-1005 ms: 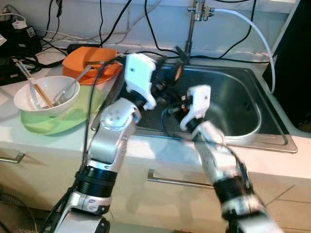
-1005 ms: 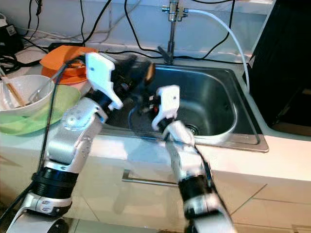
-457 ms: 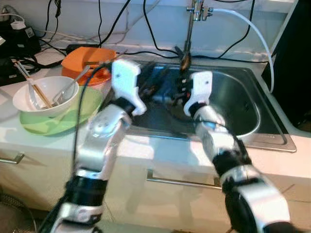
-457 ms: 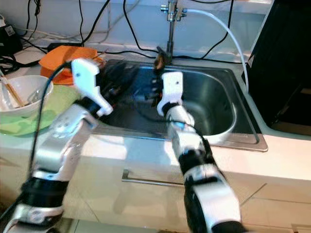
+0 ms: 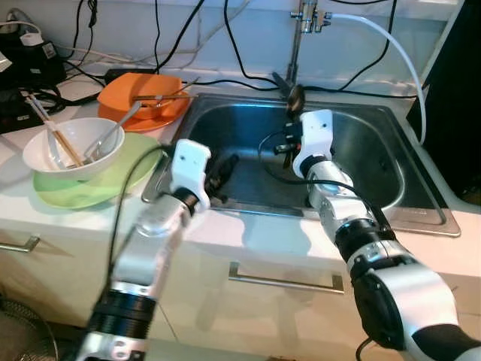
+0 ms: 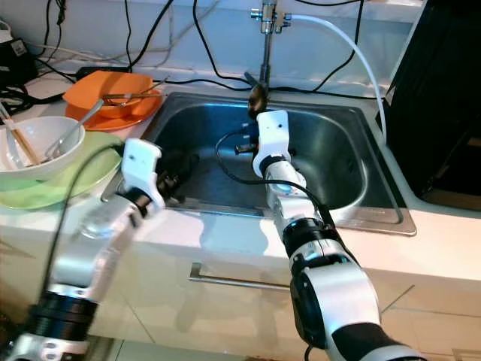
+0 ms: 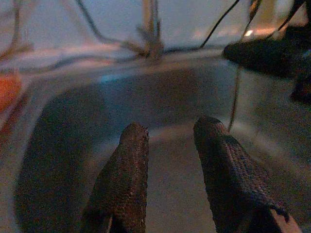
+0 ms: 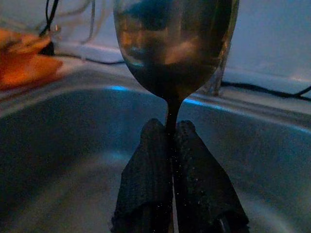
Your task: Kitchen organization
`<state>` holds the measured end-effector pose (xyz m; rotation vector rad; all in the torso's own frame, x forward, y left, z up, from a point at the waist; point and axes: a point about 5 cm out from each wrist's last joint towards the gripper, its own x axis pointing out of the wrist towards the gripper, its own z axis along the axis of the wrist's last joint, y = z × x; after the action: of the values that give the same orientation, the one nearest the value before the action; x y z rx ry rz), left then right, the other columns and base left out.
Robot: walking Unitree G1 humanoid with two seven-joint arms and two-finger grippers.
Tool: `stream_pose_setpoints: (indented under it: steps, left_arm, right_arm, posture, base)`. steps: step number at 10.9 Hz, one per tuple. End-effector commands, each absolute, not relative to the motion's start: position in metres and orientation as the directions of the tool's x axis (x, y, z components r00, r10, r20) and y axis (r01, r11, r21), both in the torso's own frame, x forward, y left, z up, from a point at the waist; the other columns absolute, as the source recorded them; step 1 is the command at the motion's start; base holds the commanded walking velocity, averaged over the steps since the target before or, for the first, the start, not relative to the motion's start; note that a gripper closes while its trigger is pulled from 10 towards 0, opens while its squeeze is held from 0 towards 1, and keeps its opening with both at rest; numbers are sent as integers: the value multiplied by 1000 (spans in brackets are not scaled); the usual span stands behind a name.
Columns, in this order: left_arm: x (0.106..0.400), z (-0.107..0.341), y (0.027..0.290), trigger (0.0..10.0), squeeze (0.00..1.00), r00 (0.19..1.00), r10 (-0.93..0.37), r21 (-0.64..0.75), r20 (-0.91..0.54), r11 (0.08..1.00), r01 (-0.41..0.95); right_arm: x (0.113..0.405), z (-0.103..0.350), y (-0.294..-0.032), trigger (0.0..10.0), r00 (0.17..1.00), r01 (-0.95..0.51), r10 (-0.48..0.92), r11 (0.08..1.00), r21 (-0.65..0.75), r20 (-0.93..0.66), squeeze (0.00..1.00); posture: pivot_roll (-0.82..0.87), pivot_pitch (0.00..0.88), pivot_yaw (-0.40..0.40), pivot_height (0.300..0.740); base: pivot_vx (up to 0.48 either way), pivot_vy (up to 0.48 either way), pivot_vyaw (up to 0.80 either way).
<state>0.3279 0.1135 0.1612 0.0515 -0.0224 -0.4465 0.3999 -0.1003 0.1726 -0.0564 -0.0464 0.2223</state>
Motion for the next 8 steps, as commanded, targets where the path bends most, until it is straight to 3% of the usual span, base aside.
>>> stream_pose_setpoints:
  steps: [1,6,7,8]
  left_arm:
    - [327,153,114,10000,0,909,-417,60,-21,907,417]
    - [326,141,111,10000,0,917,-390,75,-82,915,396]
    - [324,140,108,10000,0,915,-396,73,-77,913,401]
    - [324,139,107,10000,0,915,-395,73,-78,913,400]
  right_arm:
    - [401,174,-103,10000,974,-218,221,973,-80,42,0]
    - [395,156,-96,10000,968,-253,252,964,-78,-15,0]
    - [395,155,-96,10000,966,-259,259,963,-78,-12,118]
    - [394,154,-97,10000,965,-262,262,962,-76,-12,988]
  posture:
    - [211,8,6,740]
    - [190,16,-9,740]
    - [177,16,-3,740]
    - [176,14,-4,740]
  base:
    - [0,0,0]
    - [0,0,0]
    - [0,0,0]
    - [0,0,0]
